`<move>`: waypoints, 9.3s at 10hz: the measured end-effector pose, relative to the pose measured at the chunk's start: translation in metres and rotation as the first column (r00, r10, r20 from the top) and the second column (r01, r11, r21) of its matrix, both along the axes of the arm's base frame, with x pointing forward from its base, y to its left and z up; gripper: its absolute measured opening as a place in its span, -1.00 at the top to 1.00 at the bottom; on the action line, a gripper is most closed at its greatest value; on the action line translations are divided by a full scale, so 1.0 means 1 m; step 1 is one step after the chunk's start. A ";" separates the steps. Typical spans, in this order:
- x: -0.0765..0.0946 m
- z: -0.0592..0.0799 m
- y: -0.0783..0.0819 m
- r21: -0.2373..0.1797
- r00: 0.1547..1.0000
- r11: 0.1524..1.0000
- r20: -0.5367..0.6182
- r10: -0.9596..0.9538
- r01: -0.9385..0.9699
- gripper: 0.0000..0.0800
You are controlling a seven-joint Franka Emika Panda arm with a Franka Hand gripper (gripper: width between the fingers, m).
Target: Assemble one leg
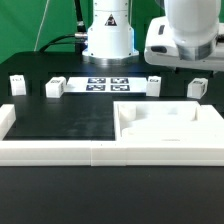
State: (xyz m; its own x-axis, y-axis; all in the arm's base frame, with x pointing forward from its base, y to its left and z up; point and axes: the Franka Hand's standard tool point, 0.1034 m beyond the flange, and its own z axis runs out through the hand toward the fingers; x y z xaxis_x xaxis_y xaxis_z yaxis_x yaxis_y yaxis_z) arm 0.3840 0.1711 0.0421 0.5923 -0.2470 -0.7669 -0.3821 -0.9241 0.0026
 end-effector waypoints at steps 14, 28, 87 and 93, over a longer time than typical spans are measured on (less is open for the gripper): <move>-0.020 -0.028 0.007 -0.015 1.000 1.000 -0.017 0.005 -0.006 0.28; 0.010 0.042 -0.009 -0.051 0.968 0.999 0.249 0.028 -0.015 0.28; 0.231 0.026 -0.054 -0.398 0.019 0.891 0.911 0.411 -0.218 -0.62; 0.233 0.070 -0.054 -0.415 0.058 0.861 0.891 0.450 -0.294 -0.62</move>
Offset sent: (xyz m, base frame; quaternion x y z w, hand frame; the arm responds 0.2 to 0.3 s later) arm -0.0106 0.0084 -0.0171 0.0089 -0.0011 0.0177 0.9998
